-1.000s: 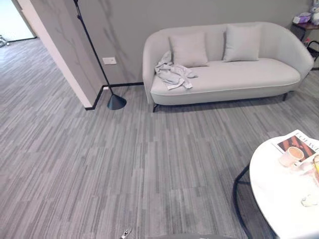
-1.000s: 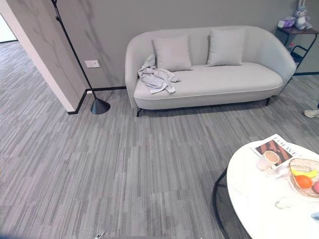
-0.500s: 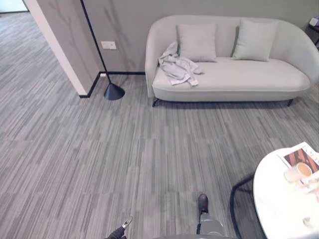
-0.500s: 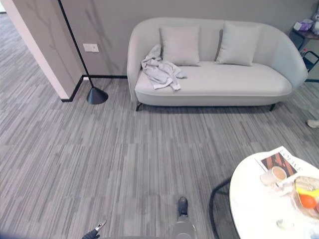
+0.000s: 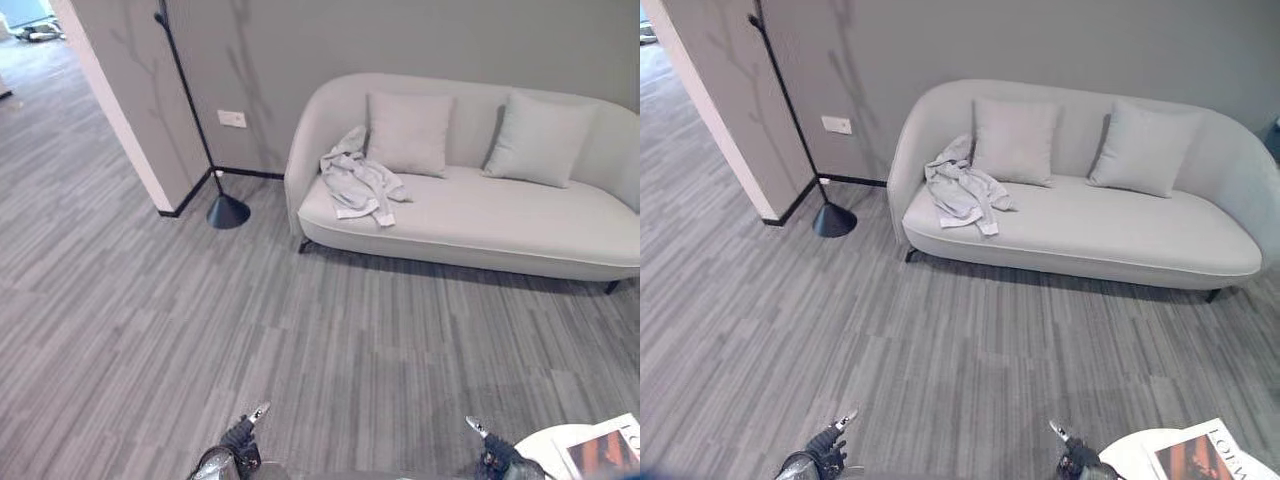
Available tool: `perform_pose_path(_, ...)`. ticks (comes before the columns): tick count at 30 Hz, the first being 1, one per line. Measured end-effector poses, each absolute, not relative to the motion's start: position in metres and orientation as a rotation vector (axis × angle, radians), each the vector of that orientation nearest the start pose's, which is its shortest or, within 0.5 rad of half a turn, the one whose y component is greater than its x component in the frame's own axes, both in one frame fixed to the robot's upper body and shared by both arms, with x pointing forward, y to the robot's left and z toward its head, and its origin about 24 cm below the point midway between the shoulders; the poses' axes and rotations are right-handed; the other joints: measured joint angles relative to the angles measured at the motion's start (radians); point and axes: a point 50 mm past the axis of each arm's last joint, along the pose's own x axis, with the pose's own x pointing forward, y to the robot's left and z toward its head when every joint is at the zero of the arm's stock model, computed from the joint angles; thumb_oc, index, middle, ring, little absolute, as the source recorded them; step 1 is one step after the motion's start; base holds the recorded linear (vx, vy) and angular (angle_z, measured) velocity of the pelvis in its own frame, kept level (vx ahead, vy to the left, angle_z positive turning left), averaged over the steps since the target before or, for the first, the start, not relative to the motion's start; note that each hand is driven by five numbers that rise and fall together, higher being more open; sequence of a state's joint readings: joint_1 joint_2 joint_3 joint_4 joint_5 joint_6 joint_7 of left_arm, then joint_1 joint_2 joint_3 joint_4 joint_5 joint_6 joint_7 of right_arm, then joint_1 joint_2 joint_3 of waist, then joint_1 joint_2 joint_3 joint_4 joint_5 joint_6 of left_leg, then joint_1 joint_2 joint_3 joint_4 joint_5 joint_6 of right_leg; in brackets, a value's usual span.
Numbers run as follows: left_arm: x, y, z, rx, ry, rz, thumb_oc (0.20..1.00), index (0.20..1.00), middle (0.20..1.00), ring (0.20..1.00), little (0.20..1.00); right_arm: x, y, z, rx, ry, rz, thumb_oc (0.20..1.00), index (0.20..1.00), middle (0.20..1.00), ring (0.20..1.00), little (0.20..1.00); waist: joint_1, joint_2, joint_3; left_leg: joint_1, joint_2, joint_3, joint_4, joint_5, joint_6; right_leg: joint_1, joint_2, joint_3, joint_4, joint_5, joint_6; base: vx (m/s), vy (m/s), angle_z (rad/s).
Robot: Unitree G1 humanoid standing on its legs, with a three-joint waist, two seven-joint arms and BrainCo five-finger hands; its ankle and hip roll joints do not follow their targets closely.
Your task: Hang the clothes on the sofa on the clothes rack.
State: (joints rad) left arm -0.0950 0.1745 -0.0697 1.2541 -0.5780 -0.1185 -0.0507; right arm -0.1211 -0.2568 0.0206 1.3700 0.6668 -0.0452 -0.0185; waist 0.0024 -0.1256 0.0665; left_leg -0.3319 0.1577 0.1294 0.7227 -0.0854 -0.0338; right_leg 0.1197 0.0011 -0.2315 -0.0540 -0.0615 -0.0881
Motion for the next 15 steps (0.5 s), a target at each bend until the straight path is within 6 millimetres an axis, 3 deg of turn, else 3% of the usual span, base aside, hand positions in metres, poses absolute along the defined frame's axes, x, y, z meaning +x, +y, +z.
perform_pose_path(1,0.132,0.214,-0.153,-0.317,0.981,0.338,1.000,1.000,1.000,1.000,1.000,0.114,-0.256,-0.152,0.306,1.086,-0.566,1.000,1.000,1.000,1.000,1.000,0.015,0.007,0.005,-0.010,-0.007,0.032,-0.073,0.003,0.001,0.015,0.007,0.006,-0.007,0.000,0.002,0.50,0.096,-0.38)
perform_pose_path(2,0.118,0.212,-0.159,-0.354,1.026,0.376,1.000,1.000,1.000,1.000,1.000,0.119,-0.256,-0.151,0.298,1.072,-0.552,1.000,1.000,1.000,1.000,1.000,0.013,0.046,0.022,-0.014,-0.036,0.082,-0.362,0.020,-0.009,0.067,0.028,0.002,-0.037,-0.018,0.037,0.56,0.088,-0.25)
perform_pose_path(3,0.104,0.208,-0.164,-0.379,1.079,0.401,1.000,1.000,1.000,1.000,1.000,0.114,-0.253,-0.153,0.287,1.102,-0.544,1.000,1.000,1.000,1.000,1.000,0.017,0.081,0.031,-0.012,-0.089,0.070,-0.601,0.078,-0.026,0.093,0.040,0.012,-0.043,-0.056,0.073,0.74,0.098,-0.32)
perform_pose_path(4,0.092,0.210,-0.167,-0.440,1.099,0.468,1.000,1.000,1.000,1.000,1.000,0.105,-0.250,-0.156,0.276,1.155,-0.540,1.000,1.000,1.000,1.000,1.000,0.048,0.108,0.036,-0.017,-0.151,-0.024,-0.818,0.122,-0.031,0.123,0.044,0.056,-0.037,-0.080,0.091,0.47,0.042,-0.58)
perform_pose_path(5,0.082,0.212,-0.169,-0.461,1.124,0.511,1.000,1.000,1.000,1.000,1.000,0.104,-0.248,-0.157,0.271,1.173,-0.536,1.000,1.000,1.000,1.000,1.000,0.074,0.119,0.048,-0.042,-0.176,-0.082,-0.823,0.137,-0.028,0.141,0.042,0.084,-0.038,-0.094,0.102,0.44,0.046,-0.97)
perform_pose_path(7,0.050,0.214,-0.174,-0.491,1.213,0.600,1.000,1.000,1.000,1.000,1.000,0.091,-0.244,-0.161,0.279,1.209,-0.532,1.000,1.000,1.000,1.000,1.000,0.099,0.119,0.049,-0.052,-0.198,-0.088,-0.813,0.138,-0.020,0.178,0.034,0.111,-0.037,-0.116,0.092,0.42,0.072,-0.93)
perform_pose_path(9,0.022,0.215,-0.176,-0.540,1.270,0.686,1.000,1.000,1.000,1.000,1.000,0.083,-0.243,-0.163,0.287,1.230,-0.533,1.000,1.000,1.000,1.000,1.000,0.100,0.100,0.047,-0.029,-0.206,-0.025,-0.707,0.096,0.035,0.246,0.020,0.120,-0.037,-0.159,0.091,0.51,0.125,-0.55)
perform_pose_path(10,0.000,0.216,-0.176,-0.565,1.315,0.754,1.000,1.000,1.000,1.000,1.000,0.068,-0.239,-0.167,0.292,1.265,-0.539,1.000,1.000,1.000,1.000,1.000,0.088,0.081,0.044,-0.007,-0.212,0.003,-0.640,0.141,0.106,0.314,0.013,0.138,-0.036,-0.180,0.090,0.47,0.135,-0.18)
perform_pose_path(11,-0.004,0.220,-0.175,-0.569,1.317,0.774,1.000,1.000,1.000,1.000,1.000,0.058,-0.234,-0.169,0.302,1.289,-0.535,1.000,1.000,1.000,1.000,1.000,0.085,0.043,0.037,-0.002,-0.219,0.032,-0.600,0.147,0.105,0.327,-0.007,0.139,-0.014,-0.180,0.089,0.51,0.136,-0.10)
perform_pose_path(12,-0.007,0.232,-0.173,-0.547,1.317,0.794,1.000,1.000,1.000,1.000,1.000,0.033,-0.225,-0.174,0.331,1.371,-0.553,1.000,1.000,1.000,1.000,1.000,0.088,-0.006,0.007,0.054,-0.233,0.052,-0.601,0.157,0.089,0.288,-0.041,0.135,0.145,-0.125,0.080,0.70,0.247,-0.06)
perform_pose_path(13,-0.002,0.236,-0.172,-0.538,1.304,0.789,1.000,1.000,1.000,1.000,1.000,0.024,-0.223,-0.175,0.329,1.400,-0.553,1.000,1.000,1.000,1.000,1.000,0.088,-0.015,-0.001,0.087,-0.245,0.058,-0.604,0.156,0.089,0.289,-0.055,0.135,0.193,-0.094,0.102,0.84,0.435,-0.13)
perform_pose_path(14,0.017,0.241,-0.171,-0.488,1.289,0.731,1.000,1.000,1.000,1.000,1.000,0.018,-0.218,-0.176,0.327,1.425,-0.525,1.000,1.000,1.000,1.000,1.000,0.085,-0.040,-0.028,0.161,-0.264,0.125,-0.649,0.057,0.030,0.208,-0.115,0.127,0.389,-0.015,0.146,0.68,0.458,-0.33)
perform_pose_path(15,0.060,0.234,-0.169,-0.366,1.238,0.532,1.000,1.000,1.000,1.000,1.000,0.053,-0.222,-0.173,0.271,1.329,-0.440,1.000,1.000,1.000,1.000,1.000,0.054,0.043,0.007,0.202,-0.214,0.106,-0.463,-0.045,0.190,-0.109,-0.178,0.107,0.987,0.254,0.304,0.42,0.374,-0.21)
